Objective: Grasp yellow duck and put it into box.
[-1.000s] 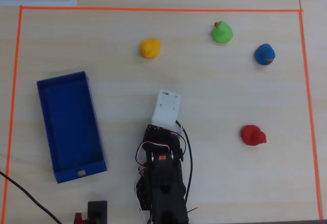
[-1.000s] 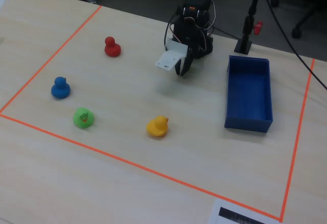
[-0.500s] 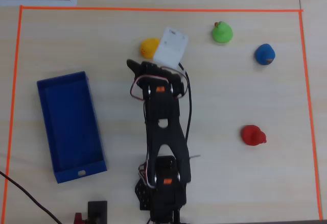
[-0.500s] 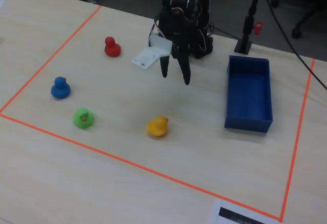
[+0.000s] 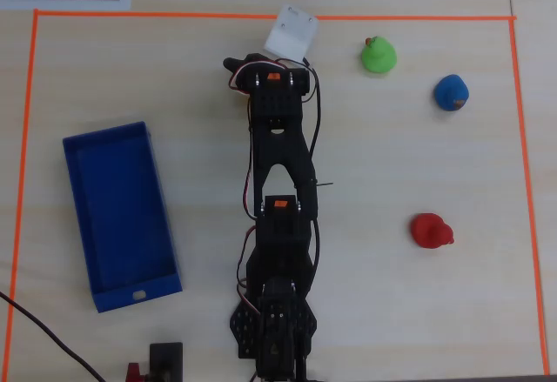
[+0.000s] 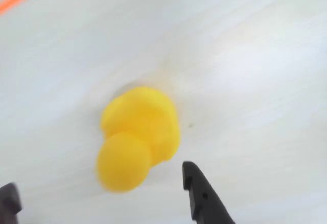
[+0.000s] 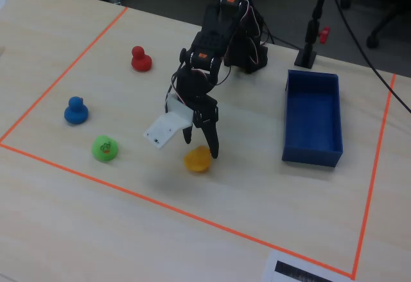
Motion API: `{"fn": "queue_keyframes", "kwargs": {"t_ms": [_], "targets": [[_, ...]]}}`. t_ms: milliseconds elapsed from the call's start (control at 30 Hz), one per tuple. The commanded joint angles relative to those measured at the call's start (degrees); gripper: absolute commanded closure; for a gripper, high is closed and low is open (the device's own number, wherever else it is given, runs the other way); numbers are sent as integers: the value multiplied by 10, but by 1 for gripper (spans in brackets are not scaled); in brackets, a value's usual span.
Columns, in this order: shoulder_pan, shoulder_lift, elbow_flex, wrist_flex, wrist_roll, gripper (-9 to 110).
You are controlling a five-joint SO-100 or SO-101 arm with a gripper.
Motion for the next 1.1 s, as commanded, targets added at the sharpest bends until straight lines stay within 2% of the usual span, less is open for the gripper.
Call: {"fn": "queue_keyframes", "kwargs": {"t_ms": [0, 733, 833, 967, 1067], "targets": [[13, 0, -32, -14, -14, 60], [-13, -34, 47, -106, 24, 62], [-20, -49, 50, -118, 27, 72], [-26, -62, 57, -138, 30, 101], [-24, -44, 50, -118, 50, 101]]}}
